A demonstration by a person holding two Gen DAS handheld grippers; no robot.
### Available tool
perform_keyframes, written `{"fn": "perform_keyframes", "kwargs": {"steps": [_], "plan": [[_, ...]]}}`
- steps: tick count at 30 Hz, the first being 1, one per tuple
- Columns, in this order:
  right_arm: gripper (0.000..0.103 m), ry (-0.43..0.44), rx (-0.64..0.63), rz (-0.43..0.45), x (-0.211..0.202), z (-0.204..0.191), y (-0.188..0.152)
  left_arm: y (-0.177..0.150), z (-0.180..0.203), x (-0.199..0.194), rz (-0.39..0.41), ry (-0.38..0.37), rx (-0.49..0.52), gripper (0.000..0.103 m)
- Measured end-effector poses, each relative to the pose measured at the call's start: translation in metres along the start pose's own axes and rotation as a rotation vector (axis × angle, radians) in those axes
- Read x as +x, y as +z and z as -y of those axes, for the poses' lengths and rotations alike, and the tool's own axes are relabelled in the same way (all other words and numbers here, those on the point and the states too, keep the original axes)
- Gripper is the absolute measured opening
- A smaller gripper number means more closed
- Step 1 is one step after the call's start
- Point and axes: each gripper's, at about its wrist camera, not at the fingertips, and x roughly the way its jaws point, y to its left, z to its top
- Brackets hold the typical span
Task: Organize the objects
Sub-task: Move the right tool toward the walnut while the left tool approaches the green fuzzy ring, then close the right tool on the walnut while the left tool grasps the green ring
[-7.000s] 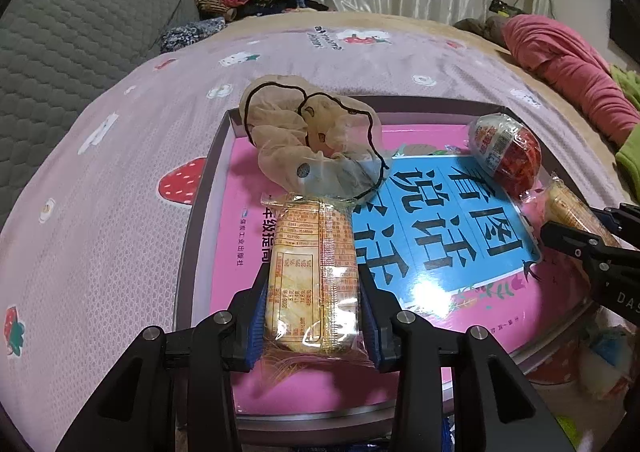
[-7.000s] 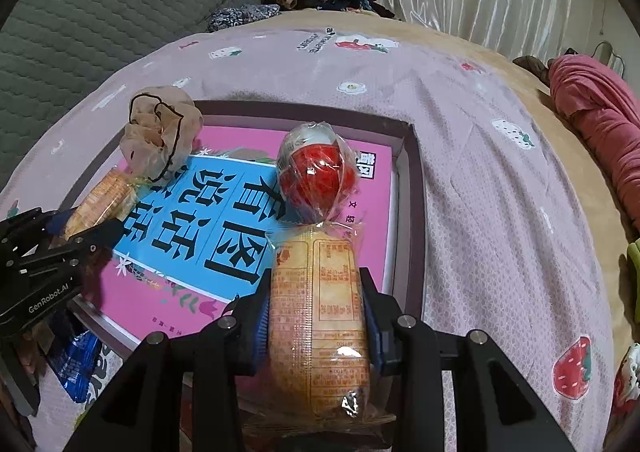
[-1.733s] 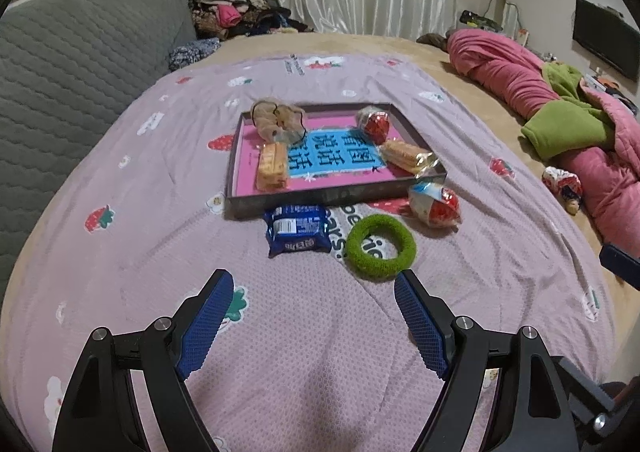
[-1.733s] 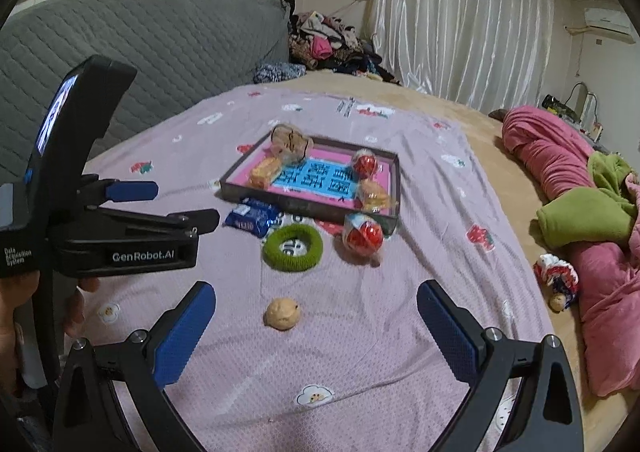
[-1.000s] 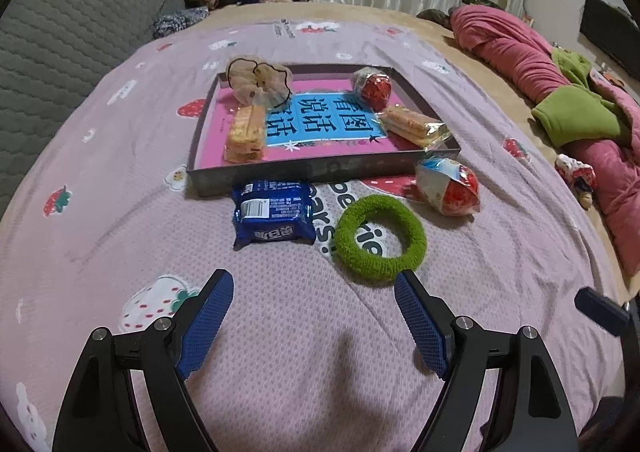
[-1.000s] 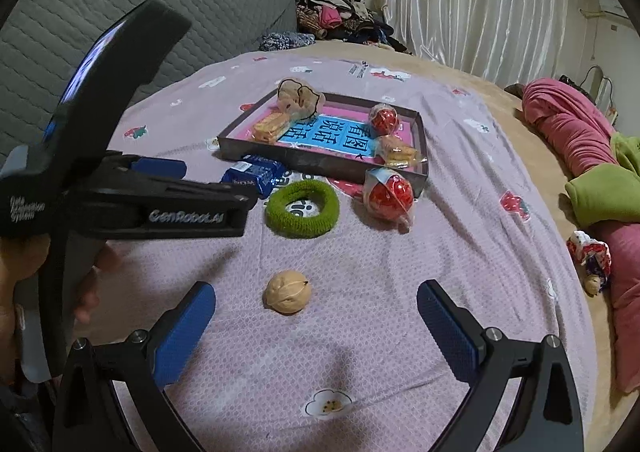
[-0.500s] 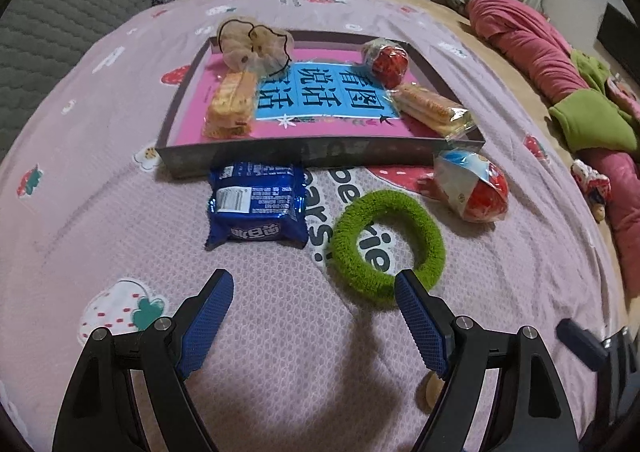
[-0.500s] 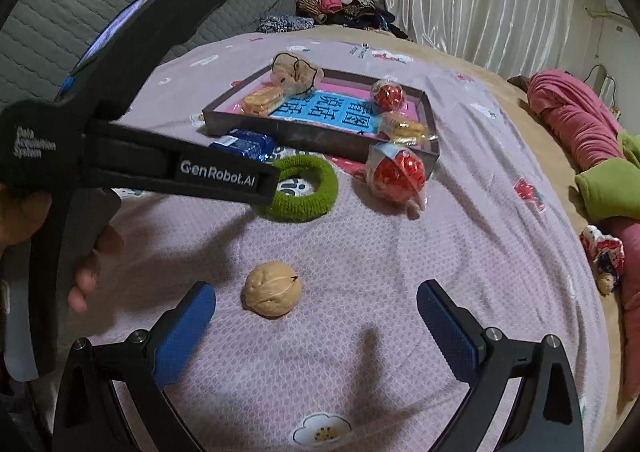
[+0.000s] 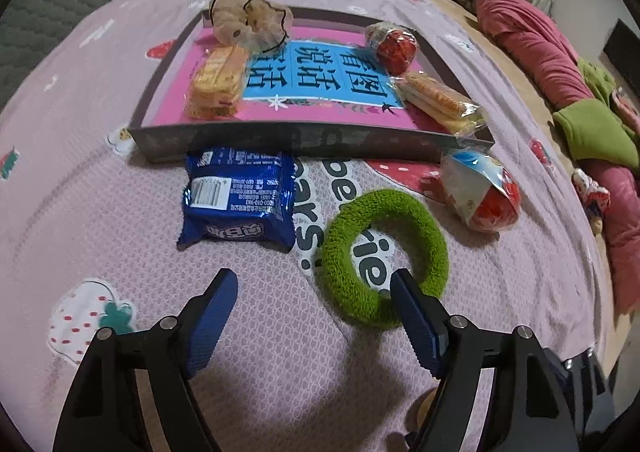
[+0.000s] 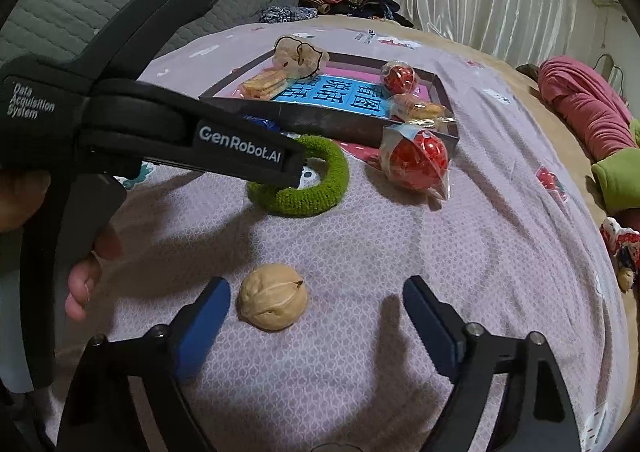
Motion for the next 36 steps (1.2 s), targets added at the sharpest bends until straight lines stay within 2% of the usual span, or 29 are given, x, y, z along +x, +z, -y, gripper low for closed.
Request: {"fn": "perform_keyframes", "kwargs": {"steps": [1, 5, 10, 13, 21, 33, 36], "plan": [[0.086, 0.000, 0.001, -0.002, 0.001, 0.000, 0.001, 0.000, -0.001, 0.003, -0.009, -0.007, -0.010, 0.058], [0.078, 0.000, -0.005, -0.011, 0.008, 0.000, 0.005, 0.004, 0.001, 0.010, -0.030, -0.010, -0.021, 0.050], [0.066, 0.009, -0.012, -0.032, 0.016, -0.002, 0.006, 0.007, 0.002, 0.015, -0.047, -0.041, -0.048, 0.027], [0.057, 0.026, -0.009, -0.028, 0.017, -0.003, 0.007, 0.007, 0.002, 0.017, -0.054, -0.062, -0.058, 0.019], [0.035, 0.081, -0.011, -0.025, 0.014, -0.004, 0.005, 0.004, 0.001, 0.014, -0.040, -0.086, -0.043, 0.013], [0.035, 0.158, 0.018, -0.017, 0.002, 0.000, 0.000, -0.004, -0.006, 0.002, -0.025, -0.106, -0.032, 0.012], [0.035, 0.167, 0.023, -0.015, -0.003, 0.001, -0.001, -0.007, -0.009, -0.007, -0.005, -0.079, -0.017, 0.012]]}}
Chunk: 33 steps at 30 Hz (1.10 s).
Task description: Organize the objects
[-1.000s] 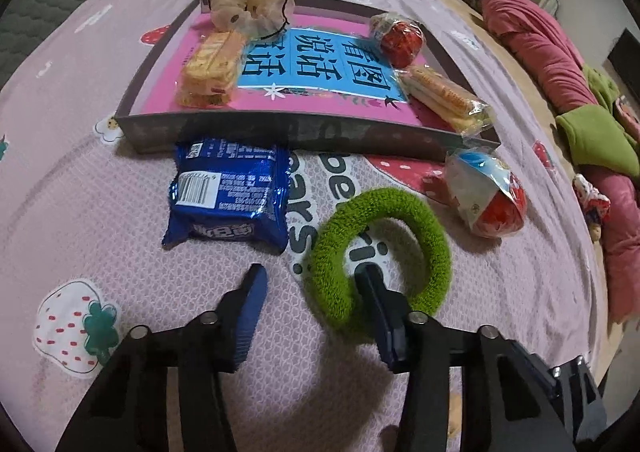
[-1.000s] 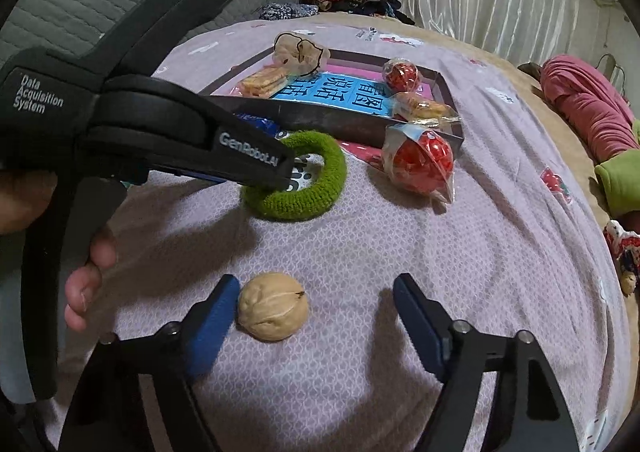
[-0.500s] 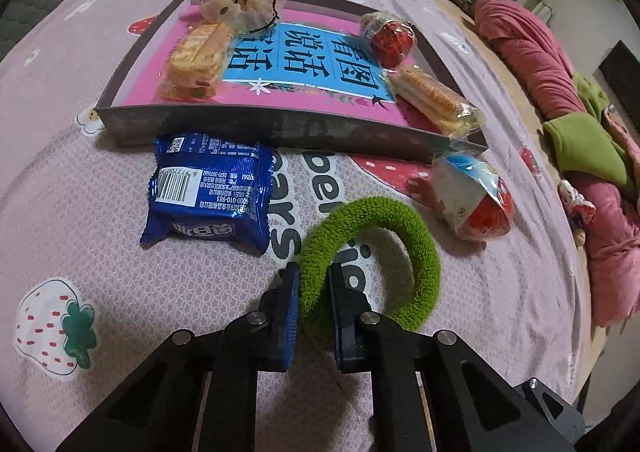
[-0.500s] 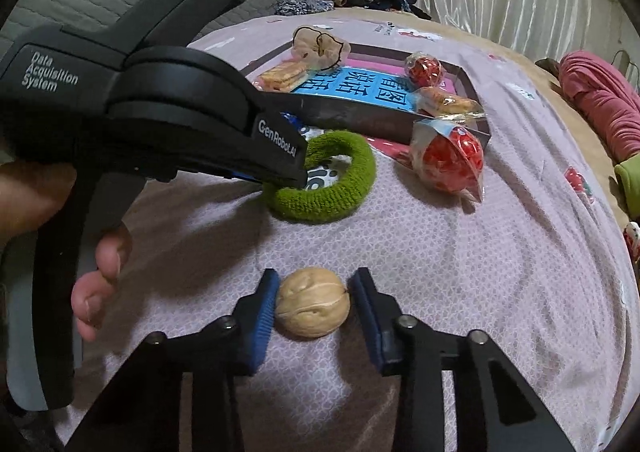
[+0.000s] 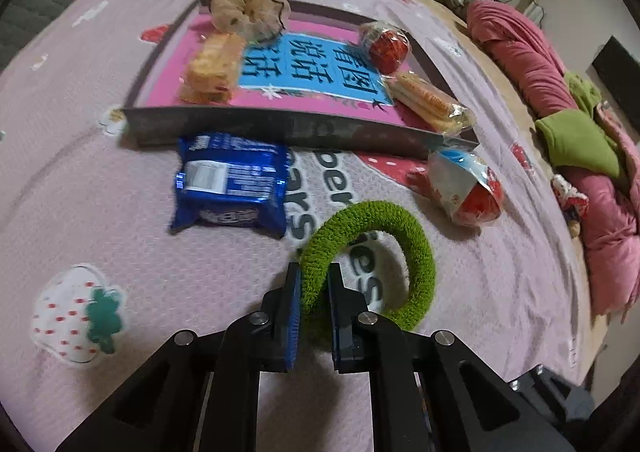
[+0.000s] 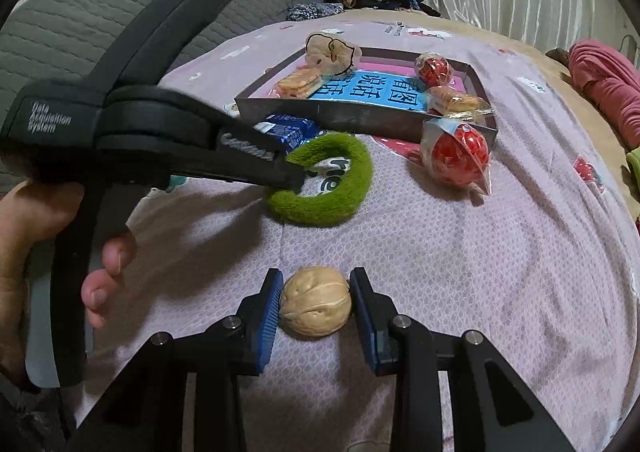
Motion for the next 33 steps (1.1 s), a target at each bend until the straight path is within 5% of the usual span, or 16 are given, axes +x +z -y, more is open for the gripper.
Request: {"fn": "perform_keyframes", "kwargs": {"steps": [16, 33], "plan": [[0.035, -0.002, -0.037, 0.050, -0.026, -0.020, 0.004, -0.022, -0.019, -0.070, 0.129, 0.086, 0.026, 0.012], [0.035, -0.067, -0.049, 0.180, -0.090, -0.029, 0.033, -0.027, 0.000, -0.141, 0.274, 0.131, 0.087, 0.012]]}}
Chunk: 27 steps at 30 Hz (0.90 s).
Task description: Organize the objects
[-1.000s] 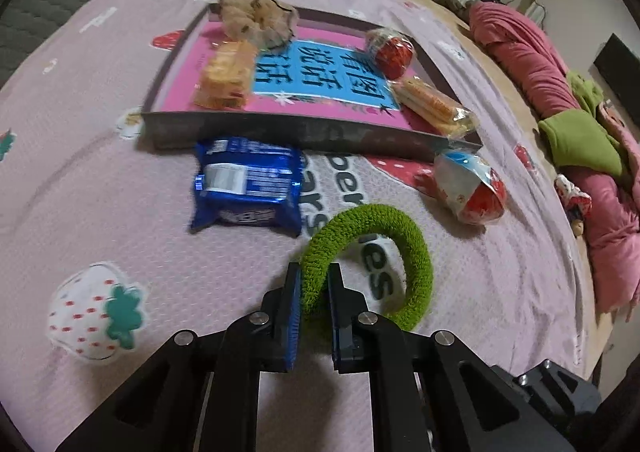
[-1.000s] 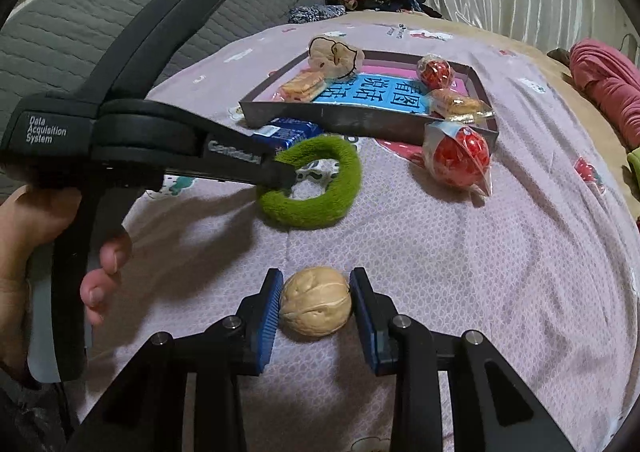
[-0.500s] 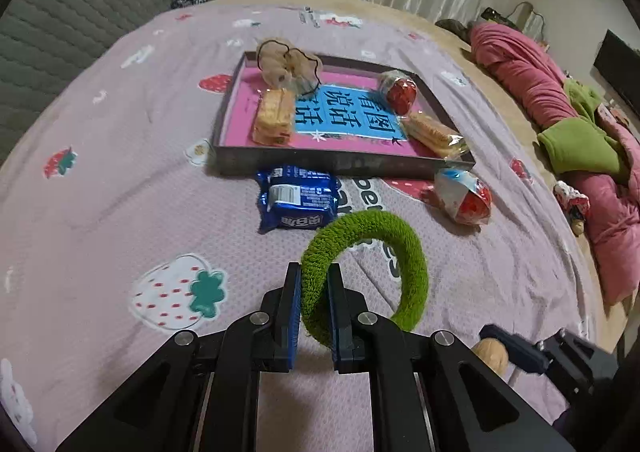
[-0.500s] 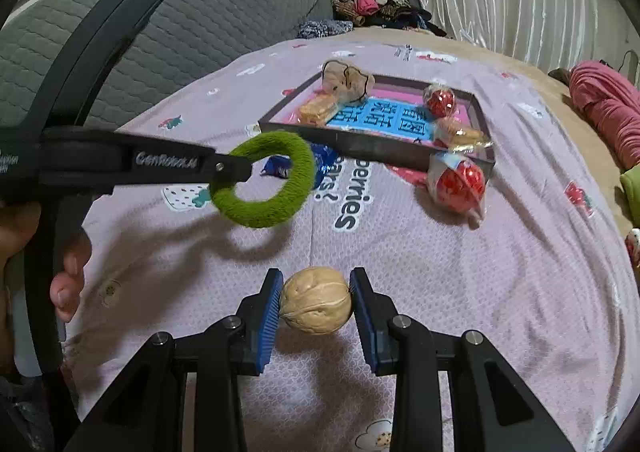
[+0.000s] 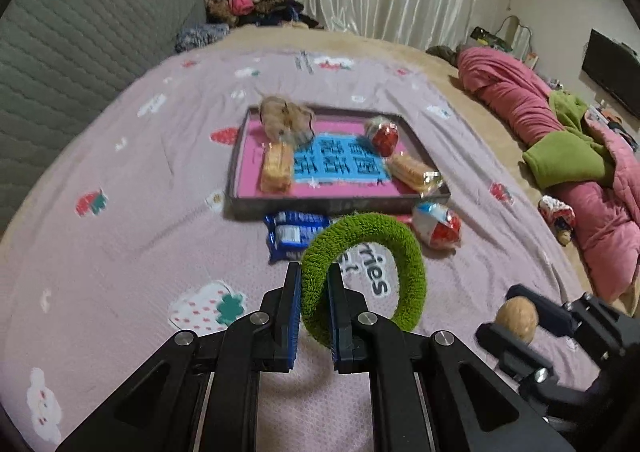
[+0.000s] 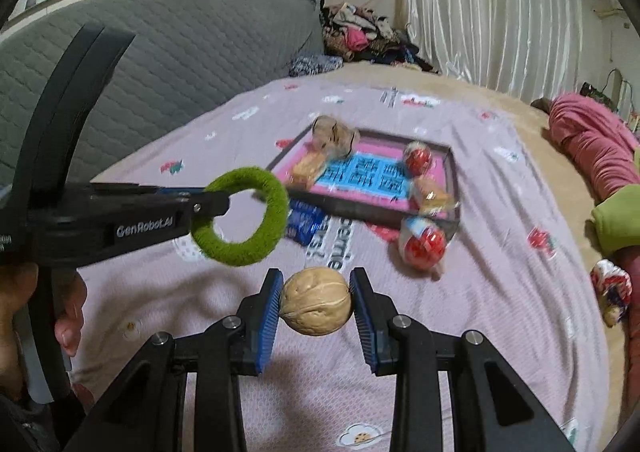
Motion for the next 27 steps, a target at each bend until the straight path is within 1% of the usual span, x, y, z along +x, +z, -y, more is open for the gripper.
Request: {"fn": "perform_keyframes", "kwargs": {"steps": [6, 10, 16, 21, 27], "plan": [[0.035, -0.025, 0.001, 0.046, -0.017, 0.007, 0.020, 0.016, -0.001, -0.022, 0.048, 0.023, 0.023, 0.012], [0.035, -0.033, -0.013, 0.057, -0.021, 0.009, 0.034, 0.027, -0.002, -0.031, 0.075, 0.037, 0.034, 0.012], [0.035, -0.048, -0.048, 0.078, -0.023, 0.008, 0.061, 0.047, -0.004, -0.037, 0.103, 0.044, 0.046, 0.012], [0.035, -0.060, -0.069, 0.102, -0.022, 0.008, 0.090, 0.072, -0.003, -0.039, 0.132, 0.063, 0.077, 0.012], [0.035, -0.074, -0.079, 0.127, -0.019, 0.013, 0.120, 0.100, -0.003, -0.042, 0.159, 0.055, 0.085, 0.012]]}}
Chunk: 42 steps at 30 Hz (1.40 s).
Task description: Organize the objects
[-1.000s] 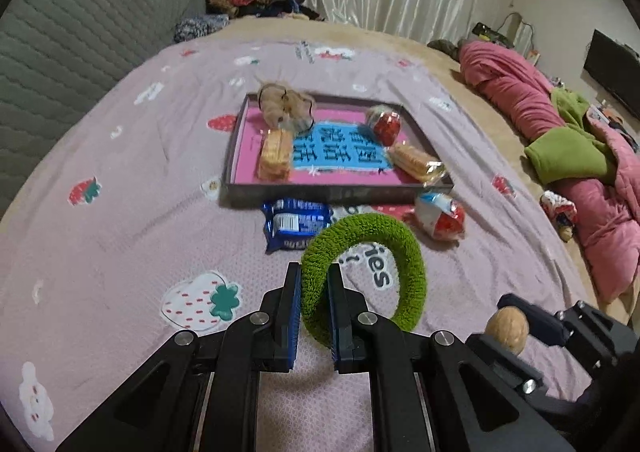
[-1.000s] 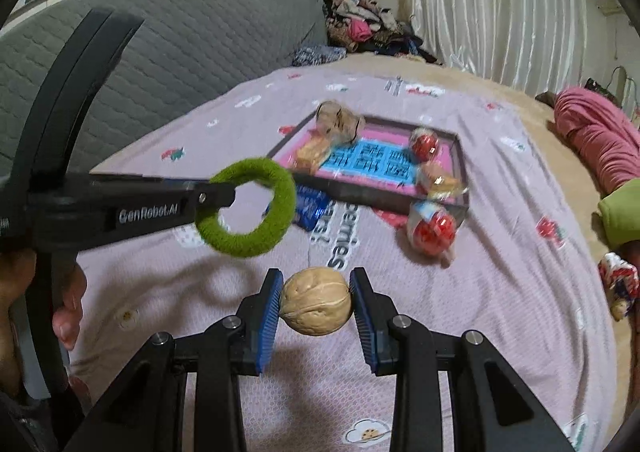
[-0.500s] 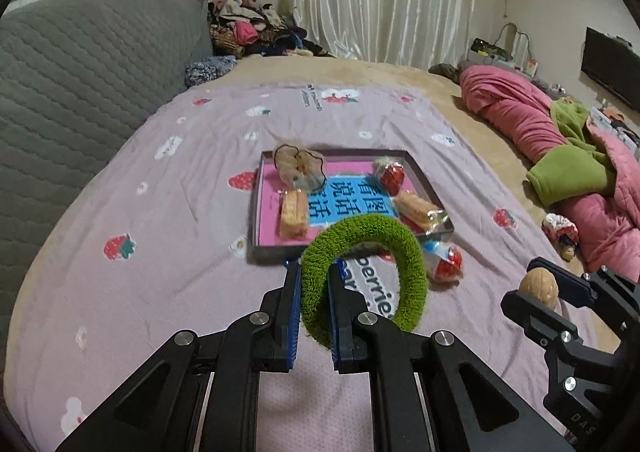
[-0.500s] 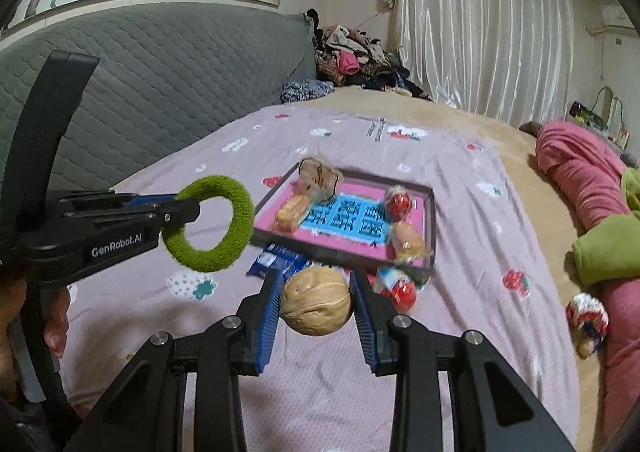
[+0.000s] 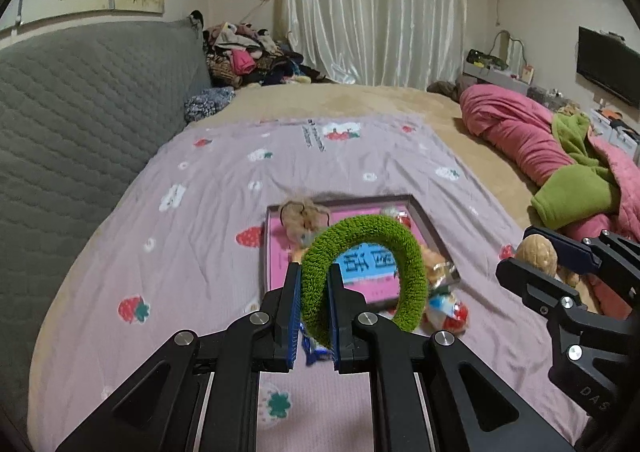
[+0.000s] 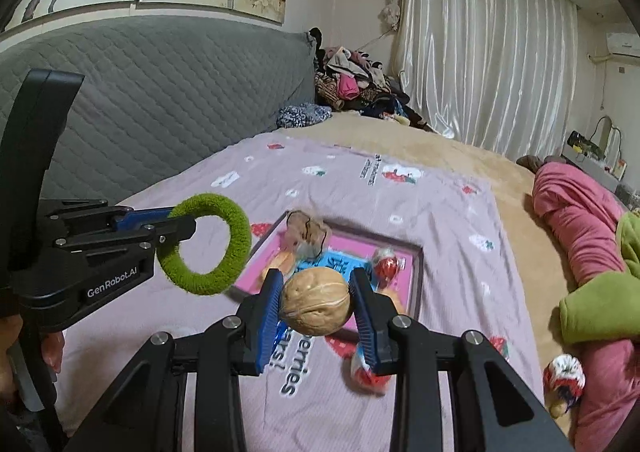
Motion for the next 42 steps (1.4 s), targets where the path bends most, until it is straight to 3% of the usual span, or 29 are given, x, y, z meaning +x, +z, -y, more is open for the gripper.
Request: {"fn": "perform_keyframes", "kwargs": {"steps": [16, 33, 42], "plan": [[0.035, -0.001, -0.018, 0.024, 0.041, 0.006, 0.034, 0.041, -0.007, 0.040, 0.030, 0.006, -0.002, 0.012], [0.035, 0.010, 0.010, -0.015, 0.120, 0.014, 0.015, 0.009, -0.025, 0.134, -0.046, 0.010, -0.031, 0.012], [0.035, 0.017, 0.053, -0.037, 0.151, 0.022, -0.003, 0.000, -0.028, 0.171, -0.049, -0.028, -0.043, 0.012]]}}
